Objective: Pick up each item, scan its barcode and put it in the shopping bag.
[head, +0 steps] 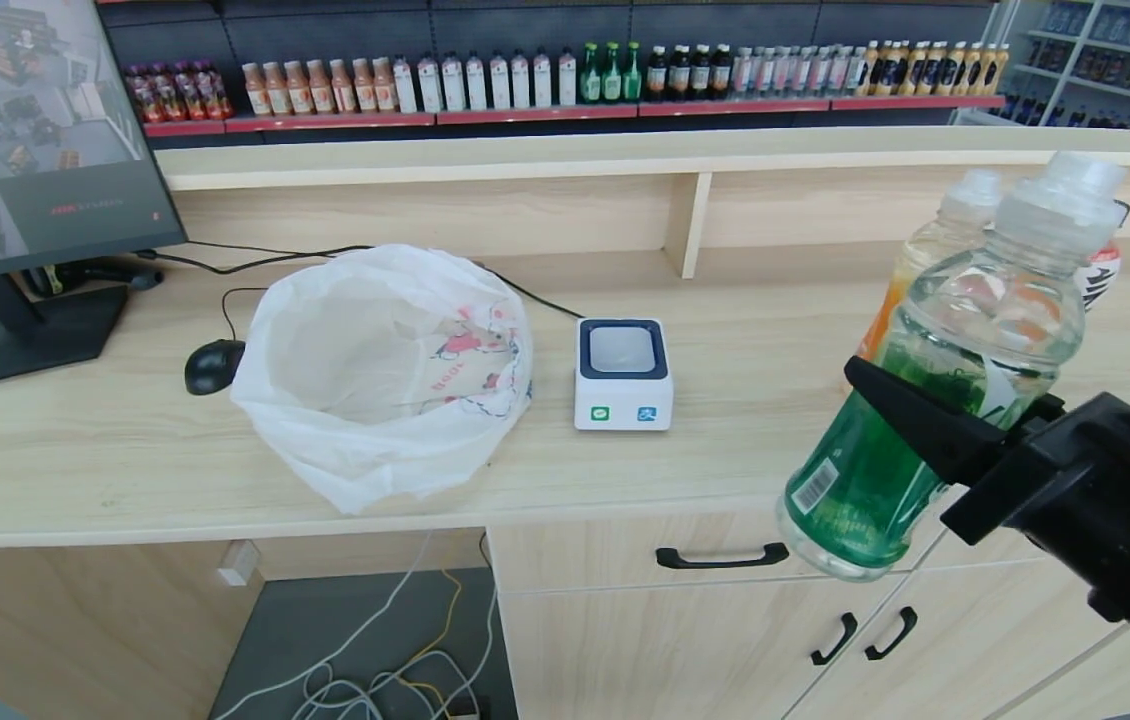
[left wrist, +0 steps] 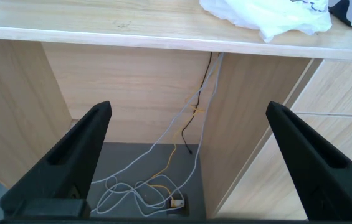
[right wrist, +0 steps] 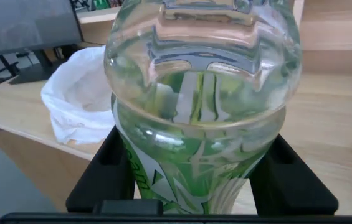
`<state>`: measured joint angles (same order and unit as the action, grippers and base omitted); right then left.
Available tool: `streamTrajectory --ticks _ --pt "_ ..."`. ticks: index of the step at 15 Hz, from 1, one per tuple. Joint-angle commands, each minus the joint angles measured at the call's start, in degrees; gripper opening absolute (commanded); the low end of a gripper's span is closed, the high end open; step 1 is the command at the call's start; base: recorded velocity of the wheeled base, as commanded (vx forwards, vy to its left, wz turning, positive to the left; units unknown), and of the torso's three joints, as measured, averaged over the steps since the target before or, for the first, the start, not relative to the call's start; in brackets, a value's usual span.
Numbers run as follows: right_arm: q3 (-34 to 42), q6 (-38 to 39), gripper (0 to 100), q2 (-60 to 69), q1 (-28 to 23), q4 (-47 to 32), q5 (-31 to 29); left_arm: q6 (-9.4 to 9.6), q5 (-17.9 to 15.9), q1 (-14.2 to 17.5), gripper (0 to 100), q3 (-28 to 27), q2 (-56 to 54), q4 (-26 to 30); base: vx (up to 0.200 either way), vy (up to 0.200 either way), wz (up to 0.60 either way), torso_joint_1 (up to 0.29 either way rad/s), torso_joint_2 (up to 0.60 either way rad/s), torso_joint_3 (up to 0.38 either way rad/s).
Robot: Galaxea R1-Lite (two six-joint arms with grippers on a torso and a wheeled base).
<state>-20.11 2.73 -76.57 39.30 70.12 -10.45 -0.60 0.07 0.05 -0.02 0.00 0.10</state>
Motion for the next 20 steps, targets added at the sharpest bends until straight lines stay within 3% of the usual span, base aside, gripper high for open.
streamTrajectory --ticks 1,4,8,11,13,15,17,19,20 --pt "-1.59 2.54 0 2.21 0.51 -1.48 2.63 -0.02 0.01 0.04 100 -0.06 0.00 -0.01 0.000 0.000 0.00 0.000 0.00 0.000" --pt "-11.79 5.00 0 1.33 -2.04 -3.32 14.67 -0.02 0.01 0.04 100 -0.06 0.00 -0.01 0.000 0.000 0.00 0.000 0.00 0.000" --pt "-12.05 11.60 0 0.54 -4.50 -4.20 26.79 -0.02 0.01 0.04 100 0.02 0.00 -0.01 0.000 0.000 0.00 0.000 0.00 0.000" --pt "-12.84 24.78 0 0.54 -4.50 -3.59 28.03 -0.02 0.01 0.04 100 -0.06 0.00 -0.01 0.000 0.000 0.00 0.000 0.00 0.000" --pt "-12.05 29.53 0 0.54 -4.50 -2.71 29.26 -0.02 0.01 0.04 100 -0.06 0.00 -0.01 0.000 0.000 0.00 0.000 0.00 0.000" --pt "-9.94 38.31 0 -0.34 -4.50 2.74 30.40 -0.02 0.01 0.04 100 0.02 0.00 -0.01 0.000 0.000 0.00 0.000 0.00 0.000" --pt "-8.80 41.65 0 -1.57 -4.50 6.34 30.40 -0.02 0.01 0.04 100 0.02 0.00 -0.01 0.000 0.000 0.00 0.000 0.00 0.000" --pt "-6.60 46.14 0 -7.01 -4.50 18.03 30.40 -0.02 0.01 0.04 100 0.02 0.00 -0.01 0.000 0.000 0.00 0.000 0.00 0.000" --pt "-5.64 46.49 0 -9.30 -4.50 19.88 30.31 -0.02 0.01 0.04 100 -0.06 0.00 -0.01 0.000 0.000 0.00 0.000 0.00 0.000"
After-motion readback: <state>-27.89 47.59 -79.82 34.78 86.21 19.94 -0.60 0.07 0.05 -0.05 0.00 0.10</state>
